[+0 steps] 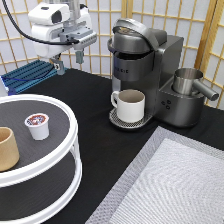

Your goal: Make coffee

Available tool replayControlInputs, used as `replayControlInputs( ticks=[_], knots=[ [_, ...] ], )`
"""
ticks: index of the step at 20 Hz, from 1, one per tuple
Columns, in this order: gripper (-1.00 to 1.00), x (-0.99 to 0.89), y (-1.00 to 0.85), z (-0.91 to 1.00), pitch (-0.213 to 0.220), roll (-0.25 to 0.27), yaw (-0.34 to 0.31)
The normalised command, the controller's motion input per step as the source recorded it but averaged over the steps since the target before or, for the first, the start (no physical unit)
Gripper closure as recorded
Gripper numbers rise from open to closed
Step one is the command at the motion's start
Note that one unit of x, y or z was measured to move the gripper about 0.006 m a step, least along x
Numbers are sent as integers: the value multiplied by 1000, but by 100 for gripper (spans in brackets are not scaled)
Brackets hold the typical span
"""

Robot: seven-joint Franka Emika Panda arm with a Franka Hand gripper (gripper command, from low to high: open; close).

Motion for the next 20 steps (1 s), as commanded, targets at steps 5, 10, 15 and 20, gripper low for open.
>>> replayControlInputs(
  ticks=[5,10,15,20],
  knots=[
    [-100,138,-27,237,10,66,0],
    [-100,412,-1,430,42,15,0],
    [-100,745,0,672,97,0,0],
    [-100,888,0,742,160,46,0]
  ],
)
